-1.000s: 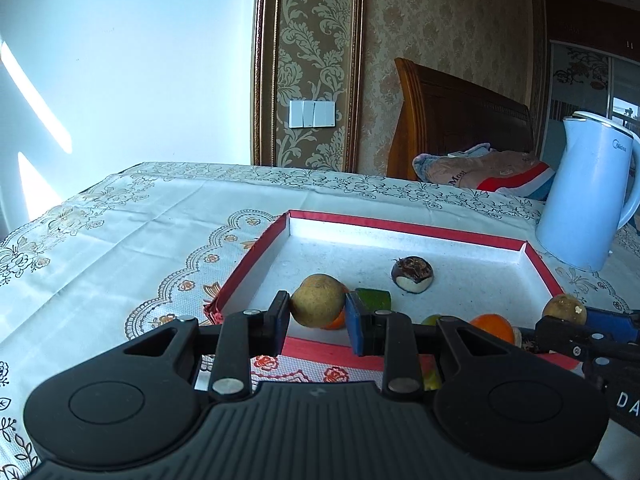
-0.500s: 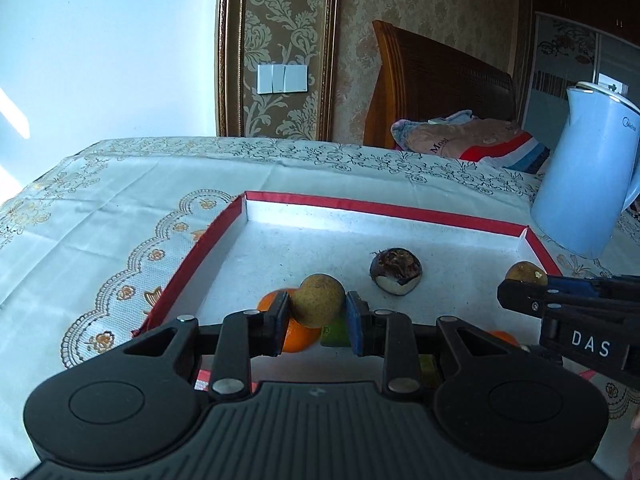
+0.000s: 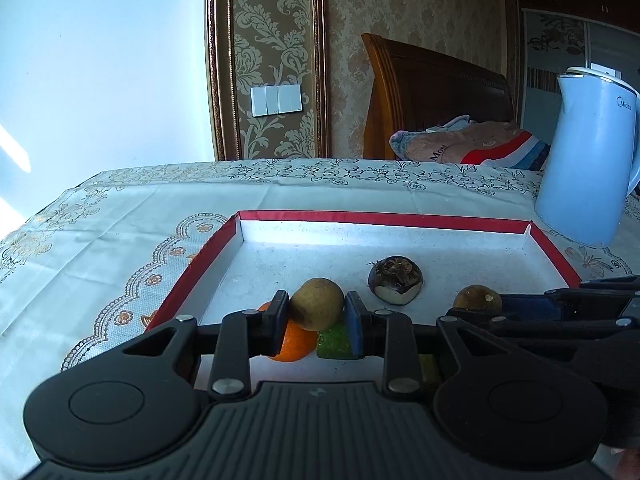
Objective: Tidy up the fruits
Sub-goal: 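Carry both kiwis over the red box and open both grippers to drop them, then grasp the dark cylinder with right gripper while left gripper grasps the green tomato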
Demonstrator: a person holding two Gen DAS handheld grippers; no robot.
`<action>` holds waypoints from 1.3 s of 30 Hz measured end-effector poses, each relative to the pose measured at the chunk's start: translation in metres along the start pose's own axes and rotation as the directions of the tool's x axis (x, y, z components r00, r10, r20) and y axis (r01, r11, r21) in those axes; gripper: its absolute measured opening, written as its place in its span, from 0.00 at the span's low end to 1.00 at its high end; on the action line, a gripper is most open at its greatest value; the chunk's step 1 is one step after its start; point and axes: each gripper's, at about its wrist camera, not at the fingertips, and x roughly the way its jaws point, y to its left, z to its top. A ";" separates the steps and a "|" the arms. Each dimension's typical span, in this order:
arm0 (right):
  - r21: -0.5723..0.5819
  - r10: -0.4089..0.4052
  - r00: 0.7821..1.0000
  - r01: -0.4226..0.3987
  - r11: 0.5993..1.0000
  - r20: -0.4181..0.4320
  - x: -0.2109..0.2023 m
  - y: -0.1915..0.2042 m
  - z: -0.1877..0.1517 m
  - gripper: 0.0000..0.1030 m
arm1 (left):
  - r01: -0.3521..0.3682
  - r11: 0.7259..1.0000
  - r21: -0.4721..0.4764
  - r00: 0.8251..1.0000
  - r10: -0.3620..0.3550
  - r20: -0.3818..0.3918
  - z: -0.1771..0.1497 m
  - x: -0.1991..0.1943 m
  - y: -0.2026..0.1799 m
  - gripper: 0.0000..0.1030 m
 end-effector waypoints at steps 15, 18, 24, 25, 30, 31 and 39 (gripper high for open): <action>0.007 -0.005 1.000 0.005 1.000 0.008 -0.002 0.000 -0.007 0.28 | -0.035 0.999 -0.029 0.999 0.035 -0.001 -0.001 0.001 0.005 0.55; 0.012 -0.022 0.999 0.022 1.000 0.028 -0.008 0.000 -0.008 0.28 | -0.047 0.997 -0.064 0.999 0.047 0.005 0.000 -0.003 0.011 0.73; 0.020 -0.024 0.997 0.022 1.000 0.079 -0.034 0.003 -0.016 0.28 | -0.034 0.997 -0.067 0.999 0.034 0.001 -0.004 -0.011 0.014 0.78; 0.017 -0.024 0.995 0.023 1.000 0.092 -0.041 0.003 -0.018 0.28 | -0.034 0.997 -0.072 0.999 0.034 -0.002 -0.006 -0.014 0.016 0.78; 0.031 -0.024 0.990 0.019 0.999 0.138 -0.077 -0.003 -0.036 0.31 | -0.020 0.998 -0.067 1.000 0.021 0.018 -0.016 -0.036 0.026 0.78; 0.035 -0.022 0.990 0.017 0.999 0.138 -0.082 -0.005 -0.040 0.31 | -0.007 0.998 -0.062 1.000 0.008 0.026 -0.019 -0.042 0.027 0.78; -0.014 0.071 0.994 -0.070 0.997 0.085 -0.097 0.009 -0.071 0.49 | -0.011 0.997 -0.072 1.000 0.011 0.007 -0.040 -0.062 0.040 0.78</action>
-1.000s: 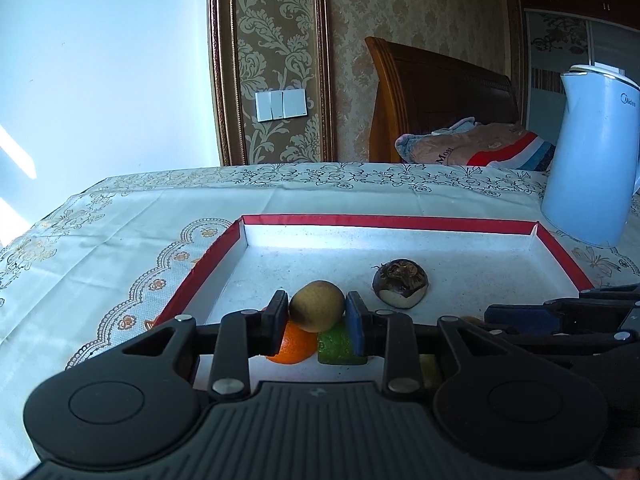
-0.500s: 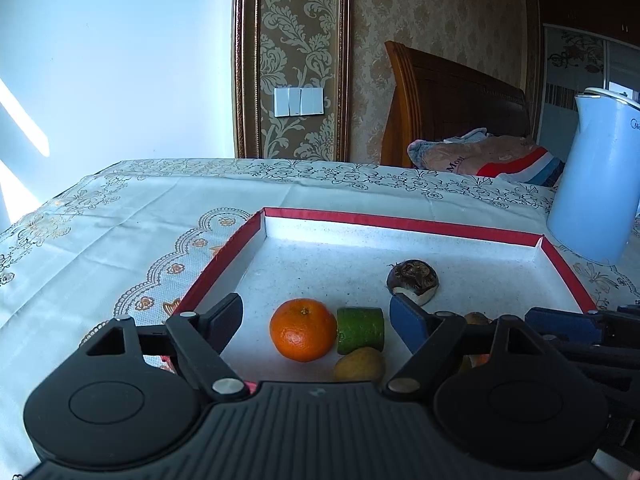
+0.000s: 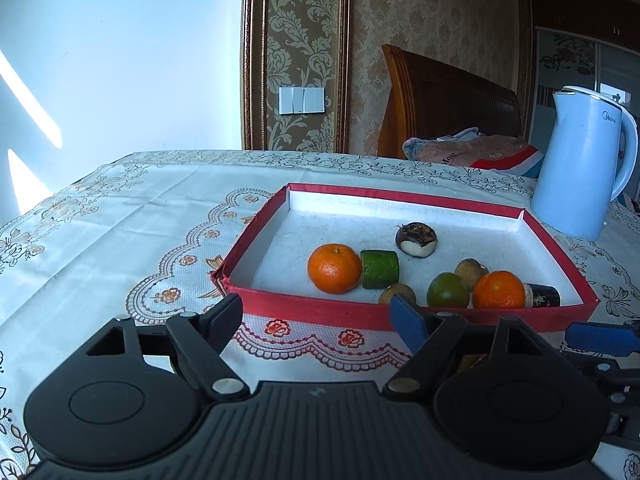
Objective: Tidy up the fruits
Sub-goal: 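Grasp the dark cylinder with right gripper while left gripper grasps the green tomato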
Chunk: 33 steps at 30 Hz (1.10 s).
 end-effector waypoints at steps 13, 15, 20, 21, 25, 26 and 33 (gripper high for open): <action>-0.105 -0.023 0.992 0.010 0.994 -0.127 0.034 0.037 0.002 0.36 | -0.027 0.999 -0.044 0.998 0.024 -0.057 -0.007 0.008 0.014 0.78; -0.090 -0.021 0.989 0.009 0.996 -0.143 0.040 0.037 0.000 0.30 | -0.026 0.999 -0.039 0.998 0.024 -0.064 -0.008 0.009 0.014 0.78; -0.056 -0.040 0.991 0.033 0.998 -0.131 0.033 0.032 -0.003 0.30 | -0.021 1.000 -0.008 0.997 0.021 -0.073 -0.009 0.011 0.007 0.78; -0.039 -0.043 0.991 0.038 0.999 -0.126 0.030 0.027 -0.004 0.30 | -0.016 1.000 -0.001 0.997 0.015 -0.072 -0.009 0.011 0.005 0.78; 0.011 -0.063 0.993 0.065 0.998 -0.104 0.017 0.013 -0.009 0.30 | 0.015 0.999 0.034 0.997 -0.012 -0.081 -0.008 0.013 -0.010 0.78; 0.023 -0.074 0.992 0.077 0.997 -0.100 0.014 0.009 -0.011 0.30 | 0.028 0.999 0.045 0.996 -0.024 -0.087 -0.008 0.013 -0.016 0.78; 0.085 -0.081 0.993 0.089 0.992 -0.092 0.003 -0.008 -0.020 0.30 | 0.007 0.995 0.098 0.994 0.004 -0.113 -0.004 0.027 -0.045 0.78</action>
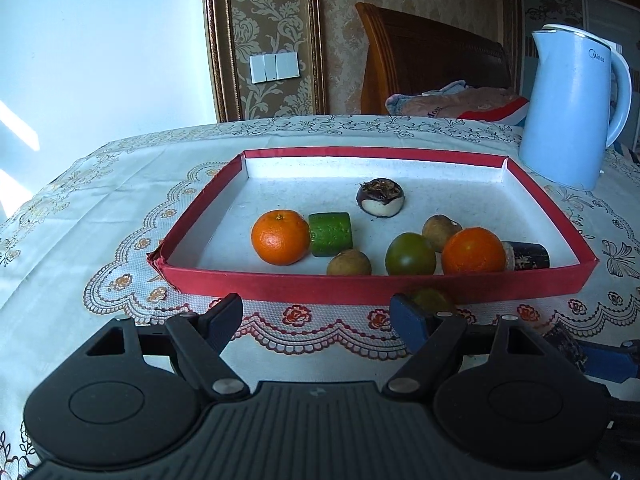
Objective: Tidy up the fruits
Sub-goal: 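Grasp the dark cylinder with right gripper while left gripper grasps the green tomato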
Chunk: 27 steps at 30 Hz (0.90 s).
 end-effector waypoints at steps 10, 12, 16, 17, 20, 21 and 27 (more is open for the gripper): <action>0.023 0.020 1.000 -0.020 1.000 0.005 0.001 -0.004 -0.002 0.30 | 0.093 0.995 -0.041 0.993 -0.090 0.070 -0.012 -0.029 0.017 0.78; 0.026 0.018 1.000 -0.019 0.999 0.007 0.000 -0.004 -0.003 0.30 | 0.122 0.992 -0.002 0.989 -0.122 0.089 -0.012 -0.034 0.010 0.78; 0.030 0.012 1.000 -0.013 0.999 0.008 0.000 -0.005 -0.003 0.30 | 0.101 0.993 0.061 0.991 -0.106 0.079 -0.007 -0.025 -0.011 0.78; 0.033 0.012 1.000 -0.012 0.999 0.009 0.000 -0.005 -0.003 0.30 | 0.104 0.993 0.059 0.992 -0.108 0.068 -0.005 -0.022 -0.013 0.78; 0.036 0.013 1.000 -0.013 0.999 0.008 0.001 -0.005 -0.003 0.30 | 0.100 0.993 0.061 0.994 -0.102 0.028 -0.003 -0.009 -0.019 0.78; 0.037 0.013 1.000 -0.014 0.999 0.008 0.001 -0.005 -0.003 0.30 | 0.091 0.994 0.061 0.996 -0.093 0.018 -0.003 -0.006 -0.020 0.79; 0.045 0.016 1.000 -0.016 0.999 0.012 0.001 -0.006 -0.003 0.30 | 0.090 0.994 0.067 0.996 -0.090 0.000 -0.002 0.002 -0.026 0.79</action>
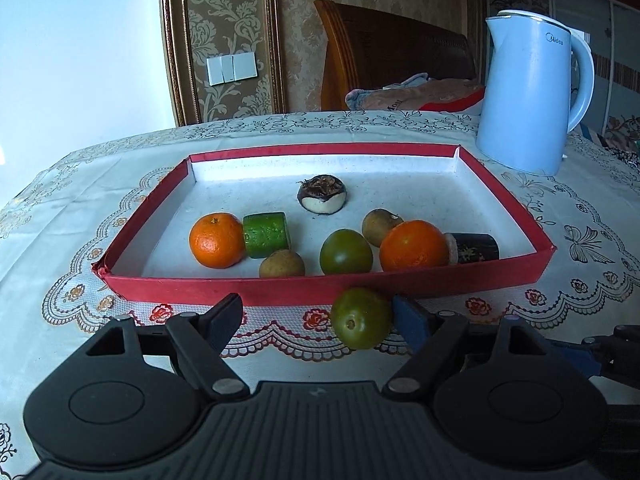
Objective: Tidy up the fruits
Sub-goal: 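Grasp the dark cylinder with right gripper while left gripper grasps the green tomato, then lift and carry the green tomato and dark cylinder toward the red box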
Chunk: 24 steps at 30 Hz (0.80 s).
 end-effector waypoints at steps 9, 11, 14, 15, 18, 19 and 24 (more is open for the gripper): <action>0.000 -0.011 1.000 0.011 1.000 -0.003 0.001 0.001 0.000 0.30 | 0.008 1.000 -0.013 1.000 -0.008 -0.020 -0.003 0.001 0.001 0.31; -0.002 -0.016 1.000 0.016 1.000 -0.003 0.001 0.002 0.000 0.30 | -0.009 1.000 -0.023 1.000 0.009 -0.018 -0.004 -0.001 0.003 0.31; -0.006 -0.025 1.000 0.025 1.000 -0.004 0.002 0.004 0.001 0.30 | -0.028 0.999 -0.039 1.000 0.028 -0.005 -0.006 -0.005 0.006 0.31; -0.007 -0.028 1.000 0.028 1.000 -0.004 0.002 0.004 0.001 0.30 | -0.035 0.998 -0.043 0.999 0.035 0.004 -0.006 -0.008 0.007 0.31; -0.011 -0.034 0.999 0.034 0.999 -0.004 0.003 0.006 0.002 0.30 | -0.052 0.997 -0.055 0.998 0.053 0.024 -0.007 -0.014 0.011 0.31; -0.011 -0.035 0.999 0.035 0.999 -0.001 0.003 0.007 0.003 0.30 | -0.057 0.997 -0.059 0.998 0.059 0.031 -0.008 -0.016 0.012 0.31; -0.013 -0.034 0.999 0.034 0.999 0.019 0.002 0.011 0.004 0.30 | -0.075 0.994 -0.082 0.995 0.079 0.053 -0.011 -0.022 0.019 0.31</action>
